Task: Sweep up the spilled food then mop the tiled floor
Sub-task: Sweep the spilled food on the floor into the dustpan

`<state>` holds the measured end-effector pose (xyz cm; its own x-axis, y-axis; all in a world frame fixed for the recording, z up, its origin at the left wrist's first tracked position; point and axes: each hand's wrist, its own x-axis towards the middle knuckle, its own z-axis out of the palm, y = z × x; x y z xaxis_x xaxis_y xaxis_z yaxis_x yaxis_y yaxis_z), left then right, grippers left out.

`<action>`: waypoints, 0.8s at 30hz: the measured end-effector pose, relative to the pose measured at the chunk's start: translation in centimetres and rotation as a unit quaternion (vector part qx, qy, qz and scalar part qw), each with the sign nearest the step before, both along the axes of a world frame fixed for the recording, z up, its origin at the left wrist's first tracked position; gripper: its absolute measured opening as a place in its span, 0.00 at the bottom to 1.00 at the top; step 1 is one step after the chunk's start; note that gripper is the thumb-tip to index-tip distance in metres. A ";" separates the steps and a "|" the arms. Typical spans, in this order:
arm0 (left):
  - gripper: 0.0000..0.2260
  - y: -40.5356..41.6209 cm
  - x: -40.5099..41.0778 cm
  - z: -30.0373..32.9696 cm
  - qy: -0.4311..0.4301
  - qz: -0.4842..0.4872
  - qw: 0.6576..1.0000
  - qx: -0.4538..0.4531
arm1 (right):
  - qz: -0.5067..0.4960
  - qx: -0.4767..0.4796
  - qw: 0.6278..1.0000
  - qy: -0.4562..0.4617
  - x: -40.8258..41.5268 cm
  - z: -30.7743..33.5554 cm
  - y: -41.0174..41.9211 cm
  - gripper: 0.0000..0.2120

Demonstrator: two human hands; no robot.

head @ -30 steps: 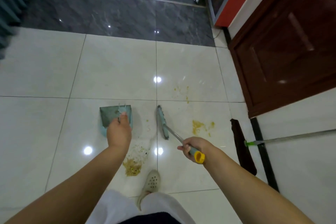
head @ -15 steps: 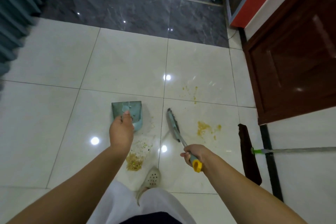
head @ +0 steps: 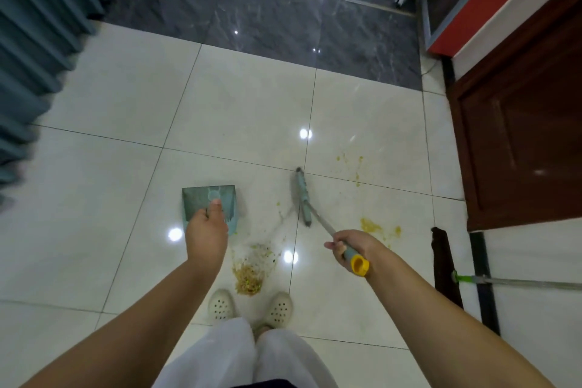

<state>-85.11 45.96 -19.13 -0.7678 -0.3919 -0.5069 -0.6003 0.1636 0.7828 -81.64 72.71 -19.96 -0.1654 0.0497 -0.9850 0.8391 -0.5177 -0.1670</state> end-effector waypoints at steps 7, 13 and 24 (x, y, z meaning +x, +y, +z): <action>0.19 -5.7 -2.0 -1.2 -0.004 0.008 1.000 0.016 | 0.062 0.084 0.994 -0.013 -4.2 -2.6 -1.5 0.07; 0.19 -8.9 -3.7 -2.0 0.008 0.015 0.999 0.040 | 0.133 0.081 0.988 -0.019 -4.8 -3.6 -8.8 0.08; 0.19 -8.4 -6.5 -1.4 0.013 0.003 1.000 0.022 | 0.115 0.015 0.993 0.010 -5.9 -1.4 -14.5 0.06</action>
